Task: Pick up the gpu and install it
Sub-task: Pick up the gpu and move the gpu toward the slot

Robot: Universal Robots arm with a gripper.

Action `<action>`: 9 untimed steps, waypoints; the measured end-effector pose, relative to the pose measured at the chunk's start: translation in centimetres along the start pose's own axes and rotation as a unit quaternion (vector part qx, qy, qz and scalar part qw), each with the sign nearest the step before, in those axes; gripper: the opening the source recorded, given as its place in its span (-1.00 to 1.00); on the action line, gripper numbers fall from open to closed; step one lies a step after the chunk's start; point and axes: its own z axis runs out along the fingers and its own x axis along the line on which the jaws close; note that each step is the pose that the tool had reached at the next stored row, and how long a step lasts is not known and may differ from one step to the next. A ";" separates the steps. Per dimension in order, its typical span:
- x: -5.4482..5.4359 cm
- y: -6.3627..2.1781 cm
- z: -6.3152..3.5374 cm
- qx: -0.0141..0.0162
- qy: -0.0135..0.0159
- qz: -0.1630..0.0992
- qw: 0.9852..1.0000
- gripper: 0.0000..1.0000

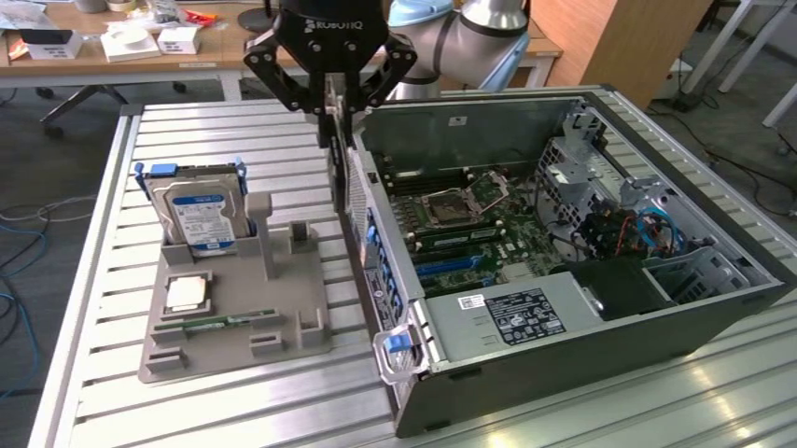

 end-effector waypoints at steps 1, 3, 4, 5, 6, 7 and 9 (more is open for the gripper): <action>-0.4 0.03 0.01 -0.001 0.000 0.000 1.000 -0.48; -0.9 0.07 0.03 -0.003 0.000 0.000 1.000 -0.48; -1.2 0.08 0.04 -0.003 0.000 0.000 1.000 -0.48; -1.4 0.10 0.04 -0.004 0.000 0.000 1.000 -0.48; -1.6 0.12 0.05 -0.004 0.000 0.000 1.000 -0.48; -1.9 0.15 0.05 -0.005 0.000 0.000 1.000 -0.48; -2.5 0.19 0.07 -0.006 0.000 0.000 1.000 -0.48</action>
